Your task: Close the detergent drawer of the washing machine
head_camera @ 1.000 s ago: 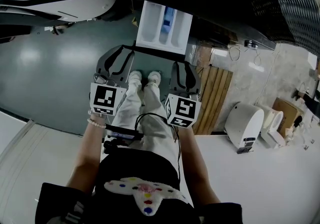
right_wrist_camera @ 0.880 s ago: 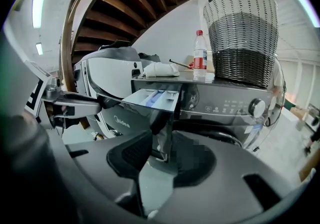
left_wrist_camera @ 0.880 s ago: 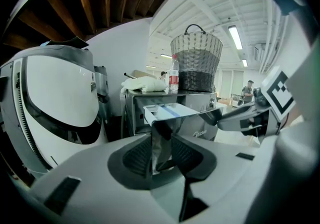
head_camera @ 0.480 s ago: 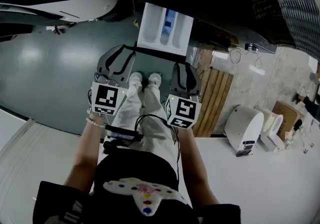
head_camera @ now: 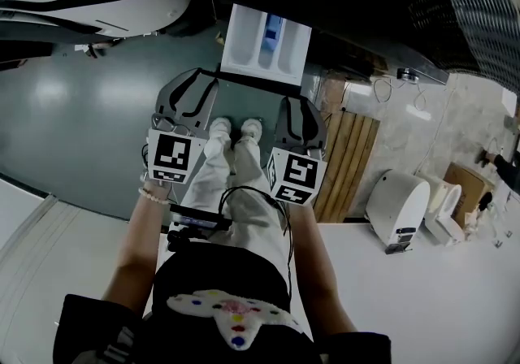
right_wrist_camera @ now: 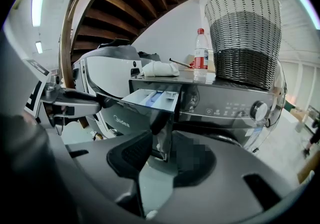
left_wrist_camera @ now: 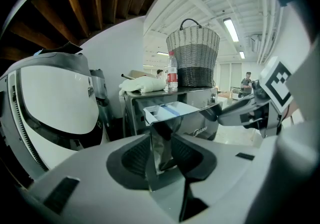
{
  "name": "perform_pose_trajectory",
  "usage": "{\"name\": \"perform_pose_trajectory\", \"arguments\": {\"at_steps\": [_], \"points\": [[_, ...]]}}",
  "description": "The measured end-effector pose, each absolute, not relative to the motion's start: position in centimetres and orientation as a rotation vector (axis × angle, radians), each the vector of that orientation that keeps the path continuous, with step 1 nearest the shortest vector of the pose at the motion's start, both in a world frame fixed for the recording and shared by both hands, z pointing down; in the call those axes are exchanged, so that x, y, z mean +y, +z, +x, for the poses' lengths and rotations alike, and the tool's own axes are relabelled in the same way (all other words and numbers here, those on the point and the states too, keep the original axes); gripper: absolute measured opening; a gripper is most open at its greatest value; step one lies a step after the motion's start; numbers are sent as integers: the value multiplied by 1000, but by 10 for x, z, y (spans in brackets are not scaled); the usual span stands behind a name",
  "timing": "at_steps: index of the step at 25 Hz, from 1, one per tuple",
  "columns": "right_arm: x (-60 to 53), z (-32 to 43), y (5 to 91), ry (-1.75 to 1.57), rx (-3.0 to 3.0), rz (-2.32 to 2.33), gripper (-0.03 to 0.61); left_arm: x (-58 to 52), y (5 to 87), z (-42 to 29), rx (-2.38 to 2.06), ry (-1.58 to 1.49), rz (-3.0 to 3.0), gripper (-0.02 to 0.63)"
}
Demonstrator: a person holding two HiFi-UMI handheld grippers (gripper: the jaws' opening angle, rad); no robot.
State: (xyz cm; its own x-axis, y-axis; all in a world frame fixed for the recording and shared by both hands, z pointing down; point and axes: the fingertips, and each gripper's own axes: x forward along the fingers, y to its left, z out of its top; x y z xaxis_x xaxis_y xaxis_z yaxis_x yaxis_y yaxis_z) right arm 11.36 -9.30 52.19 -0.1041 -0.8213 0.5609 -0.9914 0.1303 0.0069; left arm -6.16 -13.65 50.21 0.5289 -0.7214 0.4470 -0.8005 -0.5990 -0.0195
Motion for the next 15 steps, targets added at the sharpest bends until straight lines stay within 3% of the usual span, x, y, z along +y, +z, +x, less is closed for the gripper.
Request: {"name": "perform_pose_trajectory", "arguments": {"at_steps": [15], "points": [[-122,118,521,497,-1975,1773,129,-166,500,-59,-1352,611,2569,140]]}}
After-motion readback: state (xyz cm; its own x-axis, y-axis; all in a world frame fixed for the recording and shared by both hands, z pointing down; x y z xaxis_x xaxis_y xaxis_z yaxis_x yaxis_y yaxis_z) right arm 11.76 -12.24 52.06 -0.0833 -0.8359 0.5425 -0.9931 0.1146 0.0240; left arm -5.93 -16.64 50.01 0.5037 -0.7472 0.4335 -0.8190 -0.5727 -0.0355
